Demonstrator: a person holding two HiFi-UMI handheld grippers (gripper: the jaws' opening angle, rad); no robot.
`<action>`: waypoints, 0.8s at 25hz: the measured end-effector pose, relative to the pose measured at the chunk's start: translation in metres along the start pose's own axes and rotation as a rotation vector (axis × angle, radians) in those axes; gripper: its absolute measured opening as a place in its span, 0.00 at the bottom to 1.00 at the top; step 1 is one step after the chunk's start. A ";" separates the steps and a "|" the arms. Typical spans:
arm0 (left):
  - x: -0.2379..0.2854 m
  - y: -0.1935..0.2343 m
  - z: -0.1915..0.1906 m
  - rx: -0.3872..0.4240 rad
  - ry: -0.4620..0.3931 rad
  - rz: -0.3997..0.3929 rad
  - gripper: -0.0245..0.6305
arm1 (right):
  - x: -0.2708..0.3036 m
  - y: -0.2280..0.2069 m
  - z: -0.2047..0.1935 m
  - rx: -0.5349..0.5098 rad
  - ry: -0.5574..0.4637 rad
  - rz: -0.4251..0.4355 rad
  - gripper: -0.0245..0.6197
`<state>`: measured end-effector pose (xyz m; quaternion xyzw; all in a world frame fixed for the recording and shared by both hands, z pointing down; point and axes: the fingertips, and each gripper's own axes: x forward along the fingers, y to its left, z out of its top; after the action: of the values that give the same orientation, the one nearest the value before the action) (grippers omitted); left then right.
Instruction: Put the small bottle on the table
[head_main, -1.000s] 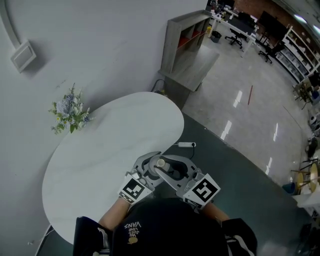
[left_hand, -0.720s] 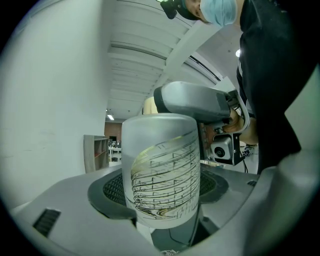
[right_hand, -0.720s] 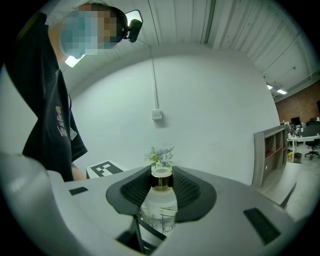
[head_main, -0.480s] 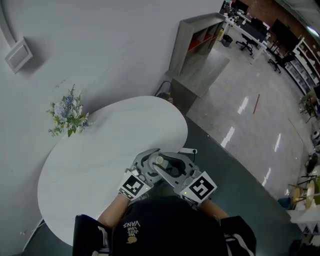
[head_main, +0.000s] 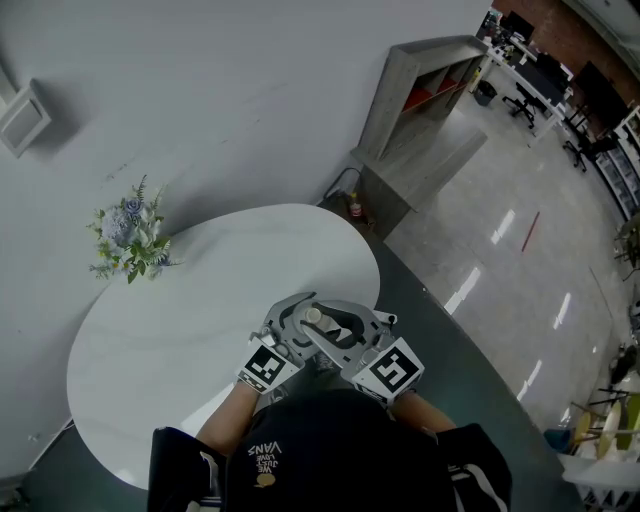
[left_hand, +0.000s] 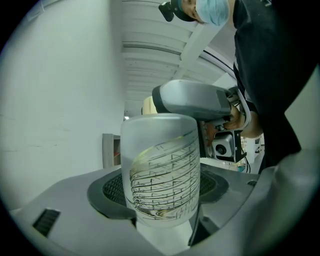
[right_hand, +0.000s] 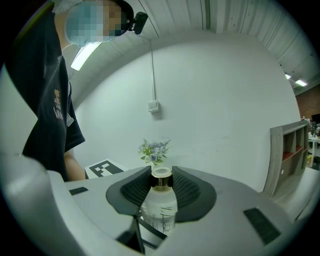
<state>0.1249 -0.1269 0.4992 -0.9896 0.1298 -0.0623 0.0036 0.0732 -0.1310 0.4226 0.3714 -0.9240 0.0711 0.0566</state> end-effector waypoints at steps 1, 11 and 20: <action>0.004 0.006 -0.004 -0.003 0.006 0.012 0.60 | 0.003 -0.006 -0.003 0.003 0.006 0.009 0.27; 0.037 0.050 -0.044 -0.040 0.091 0.121 0.60 | 0.033 -0.063 -0.036 0.079 0.055 0.087 0.27; 0.026 0.081 -0.080 -0.147 0.180 0.285 0.60 | 0.055 -0.124 -0.072 0.104 0.099 0.088 0.27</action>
<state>0.1194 -0.2108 0.5804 -0.9492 0.2726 -0.1397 -0.0718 0.1239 -0.2446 0.5132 0.3287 -0.9306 0.1399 0.0795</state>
